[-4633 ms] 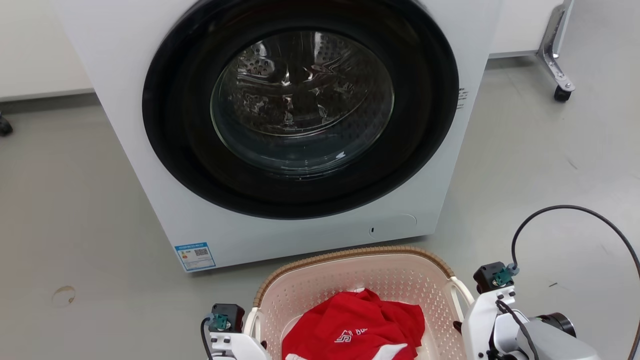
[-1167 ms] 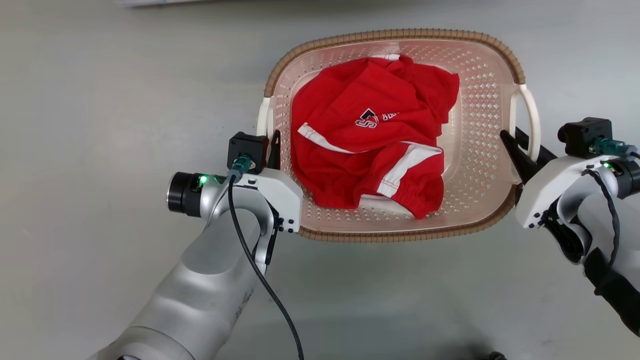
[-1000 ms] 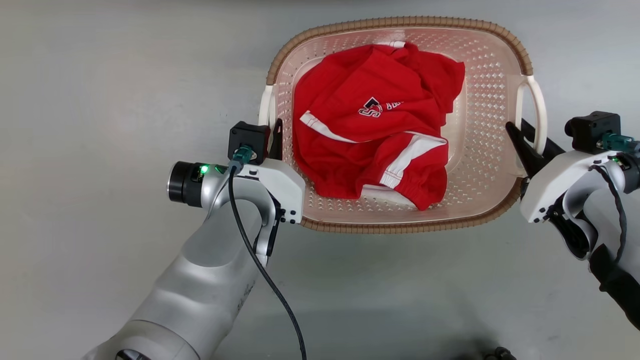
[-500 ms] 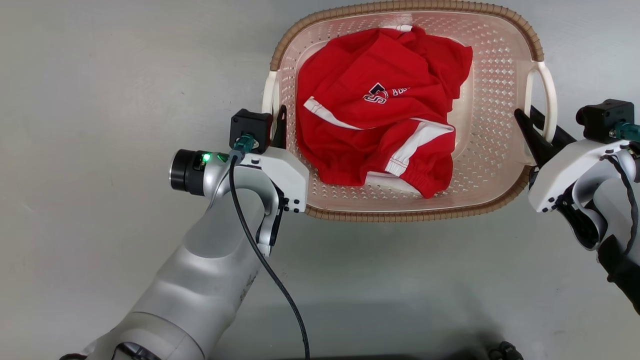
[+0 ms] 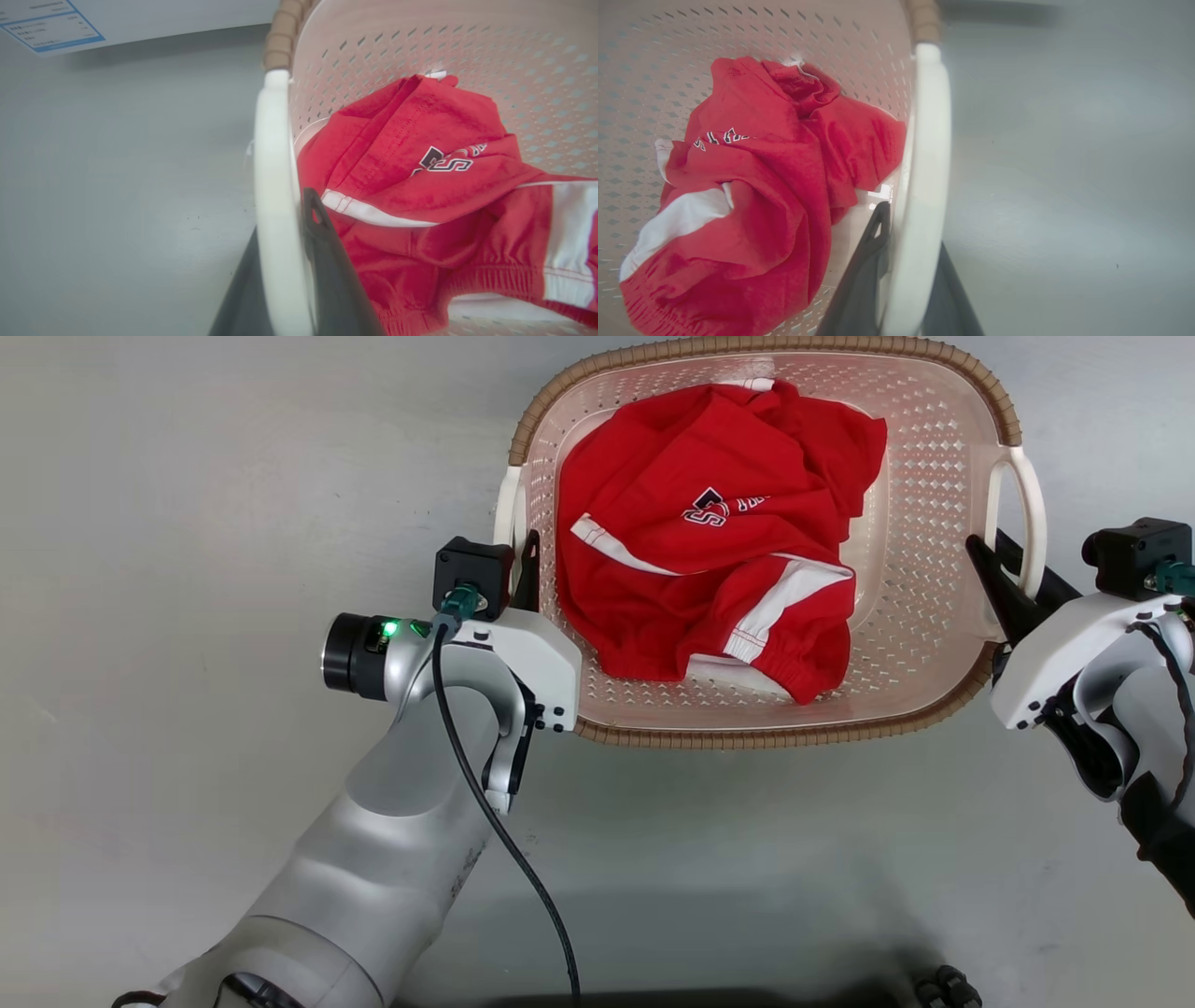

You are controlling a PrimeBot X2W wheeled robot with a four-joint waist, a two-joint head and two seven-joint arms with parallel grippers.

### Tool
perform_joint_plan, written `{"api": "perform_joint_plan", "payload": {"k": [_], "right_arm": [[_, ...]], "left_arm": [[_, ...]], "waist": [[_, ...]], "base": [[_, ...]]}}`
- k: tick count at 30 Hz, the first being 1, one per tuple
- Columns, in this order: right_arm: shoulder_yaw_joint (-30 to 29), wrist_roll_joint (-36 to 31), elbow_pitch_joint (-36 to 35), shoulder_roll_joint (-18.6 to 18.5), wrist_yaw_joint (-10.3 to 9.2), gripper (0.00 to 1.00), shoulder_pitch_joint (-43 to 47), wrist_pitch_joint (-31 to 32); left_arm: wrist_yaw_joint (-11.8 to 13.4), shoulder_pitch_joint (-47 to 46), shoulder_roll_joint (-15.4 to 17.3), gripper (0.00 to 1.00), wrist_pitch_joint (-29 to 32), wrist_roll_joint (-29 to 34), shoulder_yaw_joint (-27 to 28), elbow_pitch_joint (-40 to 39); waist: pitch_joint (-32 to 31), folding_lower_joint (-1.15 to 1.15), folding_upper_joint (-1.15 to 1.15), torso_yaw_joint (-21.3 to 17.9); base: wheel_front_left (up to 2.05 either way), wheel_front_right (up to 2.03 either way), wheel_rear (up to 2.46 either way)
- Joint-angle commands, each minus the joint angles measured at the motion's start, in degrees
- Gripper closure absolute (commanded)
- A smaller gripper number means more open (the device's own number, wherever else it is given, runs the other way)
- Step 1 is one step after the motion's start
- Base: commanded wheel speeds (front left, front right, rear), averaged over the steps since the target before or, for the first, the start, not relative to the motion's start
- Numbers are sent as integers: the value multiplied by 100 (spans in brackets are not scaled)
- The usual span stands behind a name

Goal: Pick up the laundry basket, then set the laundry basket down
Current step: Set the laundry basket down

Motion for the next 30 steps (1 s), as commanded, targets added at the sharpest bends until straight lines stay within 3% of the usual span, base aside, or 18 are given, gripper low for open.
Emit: {"api": "perform_joint_plan", "payload": {"k": [1,5,6,7,9,30], "right_arm": [[-12,-76,58,-348,24,100,154,-86],[-21,-86,78,-321,24,100,115,-86],[-59,-101,91,-314,24,62,91,-86],[-97,-112,110,-298,24,0,81,-86],[-120,-135,178,-251,24,0,69,-86],[-253,-264,97,7,24,0,3,-86]], "left_arm": [[30,-1,304,100,-27,1,19,2],[69,3,304,100,-27,-107,-19,-14],[70,5,304,97,-27,-174,6,-40],[82,1,304,60,-27,-217,27,-75],[132,0,304,2,-27,-246,32,-129],[217,-37,304,0,-27,-419,-159,-327]], "waist": [[16,0,0,7],[45,0,0,19],[59,0,0,18],[73,0,0,20],[97,0,0,27],[178,0,0,-21]], "base": [[0,0,0],[0,0,0],[0,0,0],[0,0,0],[0,0,0],[0,0,0]]}}
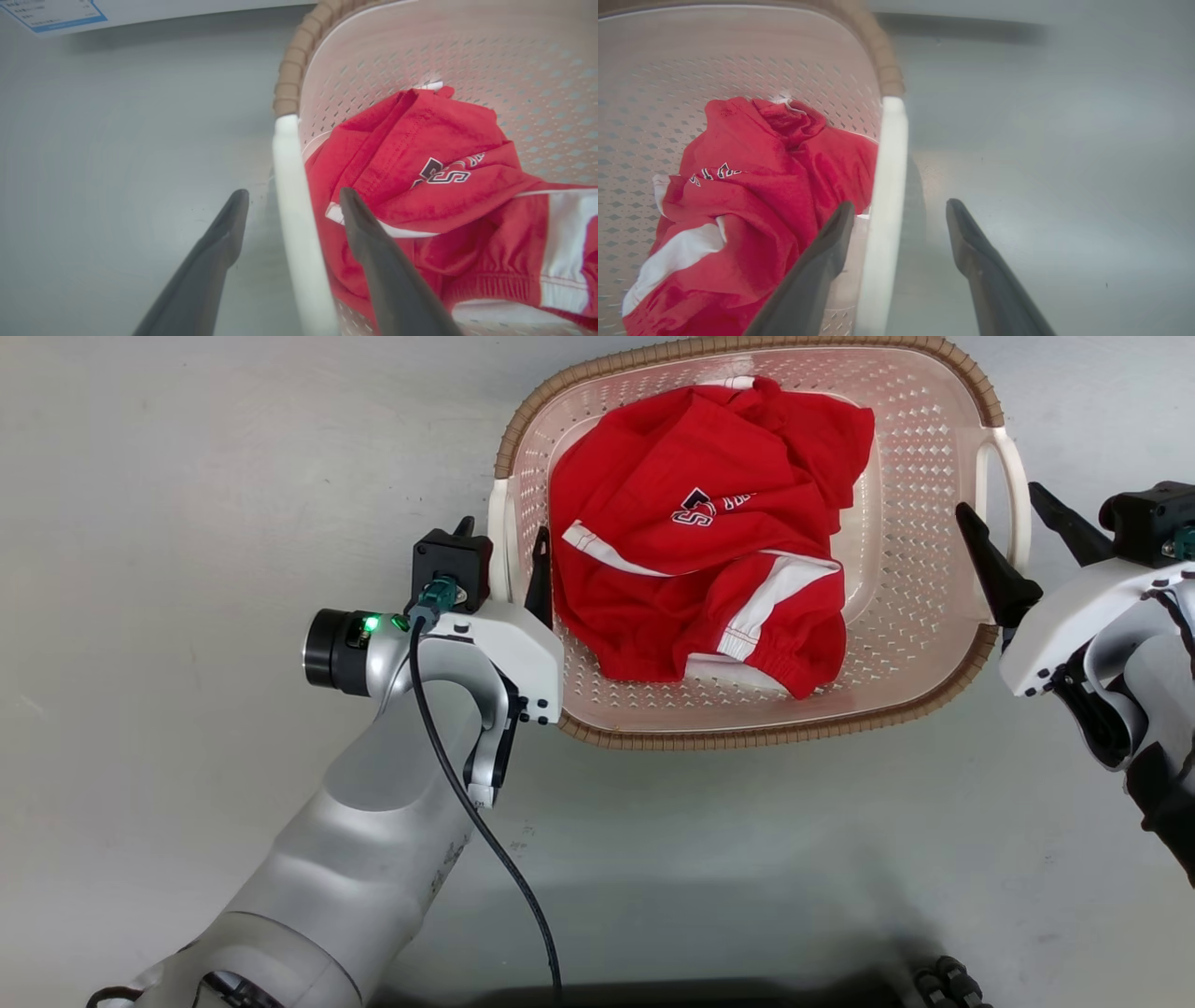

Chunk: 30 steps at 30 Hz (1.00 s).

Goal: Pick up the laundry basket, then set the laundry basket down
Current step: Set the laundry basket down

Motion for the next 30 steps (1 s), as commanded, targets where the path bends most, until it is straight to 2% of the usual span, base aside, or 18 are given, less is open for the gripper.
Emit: {"api": "perform_joint_plan", "payload": {"k": [1,9,14,22,30], "right_arm": [[10,-14,-66,-55,3,0,256,-82],[-82,63,-232,-43,3,0,376,-82],[-317,-83,-245,-63,3,0,473,-82],[-890,-510,-386,20,3,0,750,-82],[-1545,-1210,-664,-48,3,0,1117,-82]], "left_arm": [[58,-8,98,0,-29,-62,55,-70],[128,176,98,0,-29,-53,236,-177],[44,511,98,0,-29,85,585,-492],[-240,1217,98,0,-29,677,1406,-830],[-598,1931,132,0,-29,1264,2159,-1165]], "waist": [[-21,0,0,3],[-532,0,0,41],[-1336,0,0,67],[-2627,0,0,-51],[-3748,0,0,-115]], "base": [[0,0,0],[0,0,0],[0,0,0],[0,0,0],[0,0,0]]}}
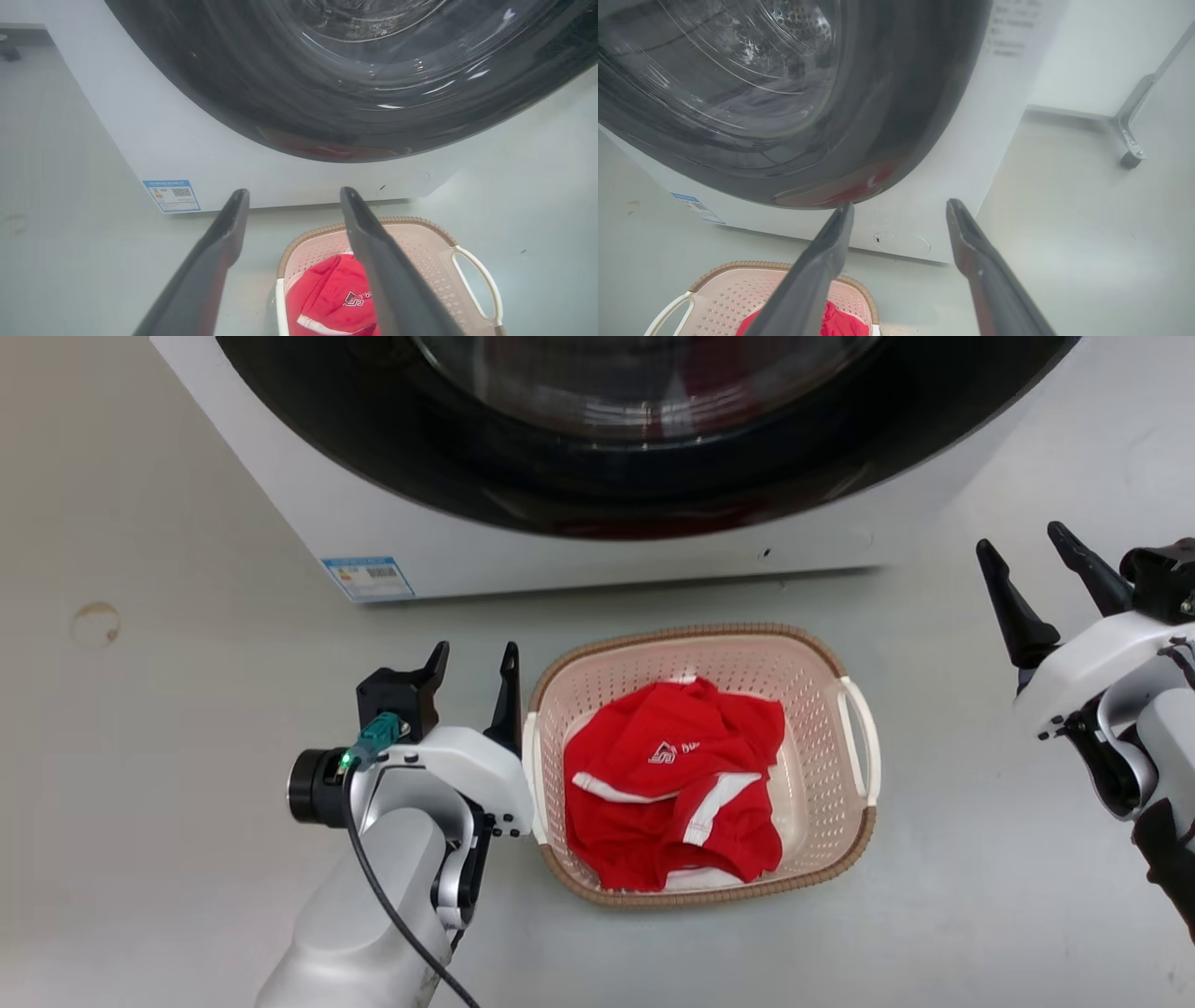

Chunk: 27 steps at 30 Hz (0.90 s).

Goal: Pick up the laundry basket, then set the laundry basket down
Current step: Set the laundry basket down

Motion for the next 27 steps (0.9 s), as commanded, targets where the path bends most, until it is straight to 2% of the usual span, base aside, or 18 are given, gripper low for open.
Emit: {"api": "perform_joint_plan", "payload": {"k": [1,8,17,27], "right_arm": [[-62,-147,-137,-110,3,0,242,-80],[-714,-685,-518,-176,3,0,829,-80],[-1447,-1334,-1340,-309,3,0,1811,-80],[-2224,-1993,-2362,-285,3,0,3062,-80]], "left_arm": [[-55,179,135,0,-35,113,249,-159],[-215,889,298,0,-35,452,829,-571],[-462,1789,484,0,-35,690,1411,-1184],[-497,2723,718,0,-35,885,1853,-1970]], "waist": [[-662,0,0,-69],[-1422,0,0,-87],[-2033,0,0,-82],[-2539,0,0,-146]], "base": [[0,0,0],[0,0,0],[0,0,0],[0,0,0]]}}
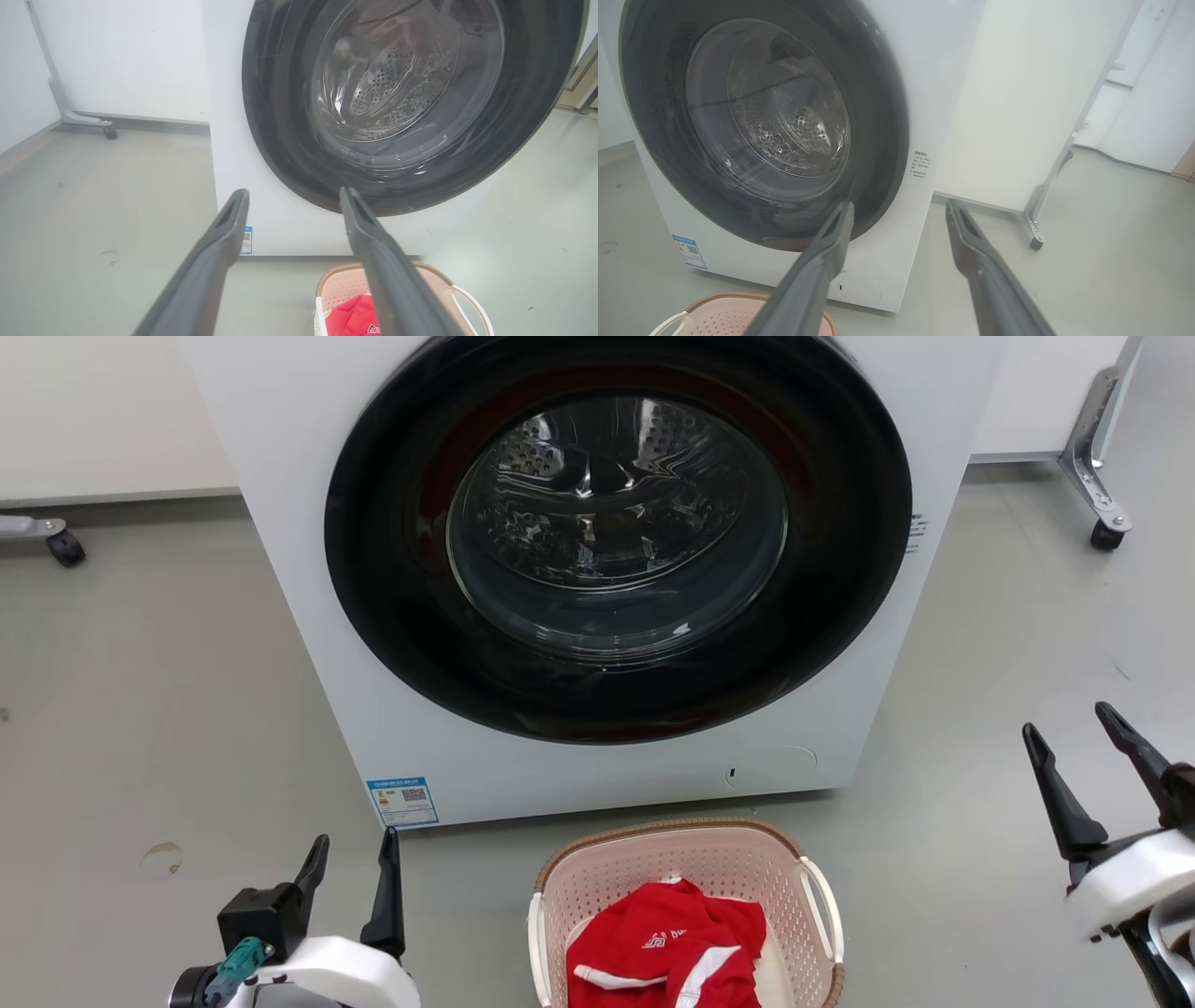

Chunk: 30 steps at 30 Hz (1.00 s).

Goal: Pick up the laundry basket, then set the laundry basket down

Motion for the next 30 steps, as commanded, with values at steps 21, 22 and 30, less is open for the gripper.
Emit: {"api": "perform_joint_plan", "payload": {"k": [21,22,30], "right_arm": [[-1121,-442,-1734,-21,3,0,1473,563],[-1143,-450,-1757,1,3,0,1503,577],[-1231,-486,-1852,76,3,0,1622,656]], "left_arm": [[378,1028,512,0,240,-69,528,-1692],[398,1057,516,0,261,-76,533,-1731],[634,1225,522,0,424,-92,577,-2030]], "waist": [[-213,0,-1,-42],[-217,0,-1,-34],[-211,0,-1,24]], "base": [[0,0,0],[0,0,0],[0,0,0]]}}
